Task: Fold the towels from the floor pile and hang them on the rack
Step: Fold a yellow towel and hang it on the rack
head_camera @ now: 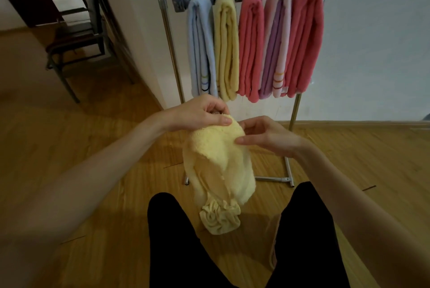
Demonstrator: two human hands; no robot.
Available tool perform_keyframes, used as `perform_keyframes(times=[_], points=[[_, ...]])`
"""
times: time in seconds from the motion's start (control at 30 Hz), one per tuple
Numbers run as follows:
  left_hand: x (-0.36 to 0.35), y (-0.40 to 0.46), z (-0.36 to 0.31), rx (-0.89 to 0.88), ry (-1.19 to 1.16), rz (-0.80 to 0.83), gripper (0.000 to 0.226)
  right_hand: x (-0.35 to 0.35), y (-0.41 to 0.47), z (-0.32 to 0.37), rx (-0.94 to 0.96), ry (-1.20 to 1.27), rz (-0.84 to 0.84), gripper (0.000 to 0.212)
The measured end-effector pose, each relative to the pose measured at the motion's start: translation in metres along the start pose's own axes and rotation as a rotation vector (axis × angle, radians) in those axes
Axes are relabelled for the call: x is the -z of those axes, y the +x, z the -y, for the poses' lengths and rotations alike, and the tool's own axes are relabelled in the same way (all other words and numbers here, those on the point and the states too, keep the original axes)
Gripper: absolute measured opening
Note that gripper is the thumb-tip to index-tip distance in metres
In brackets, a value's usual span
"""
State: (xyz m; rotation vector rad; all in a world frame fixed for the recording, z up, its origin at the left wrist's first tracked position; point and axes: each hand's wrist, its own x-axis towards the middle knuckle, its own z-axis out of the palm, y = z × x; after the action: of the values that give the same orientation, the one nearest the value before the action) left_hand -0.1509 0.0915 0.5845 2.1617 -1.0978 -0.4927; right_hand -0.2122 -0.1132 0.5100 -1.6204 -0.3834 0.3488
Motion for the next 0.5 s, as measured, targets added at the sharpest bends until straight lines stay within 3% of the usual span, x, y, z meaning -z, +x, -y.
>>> perform_keyframes(times=[0.1,0.23,0.33,0.4,0.5], points=[[-0.001,-0.002,0.008,0.020,-0.001,-0.018,0.020,0.011,0.000,0.013,-0.002,-0.062,0.035,0.026],[0.005,-0.009,0.030,0.069,0.039,-0.091,0.049,0.036,0.001,0.019,-0.069,-0.114,-0.047,0.031],[0.017,-0.017,0.034,0.070,-0.061,-0.098,0.028,0.052,0.003,0.025,-0.051,-0.216,-0.110,0.013],[0.028,-0.020,0.034,0.044,-0.090,-0.041,0.028,0.057,0.013,0.035,-0.011,-0.342,-0.119,0.015],[0.048,-0.016,0.040,0.091,0.082,0.042,0.023,0.057,0.039,0.057,0.035,-0.565,-0.066,0.021]])
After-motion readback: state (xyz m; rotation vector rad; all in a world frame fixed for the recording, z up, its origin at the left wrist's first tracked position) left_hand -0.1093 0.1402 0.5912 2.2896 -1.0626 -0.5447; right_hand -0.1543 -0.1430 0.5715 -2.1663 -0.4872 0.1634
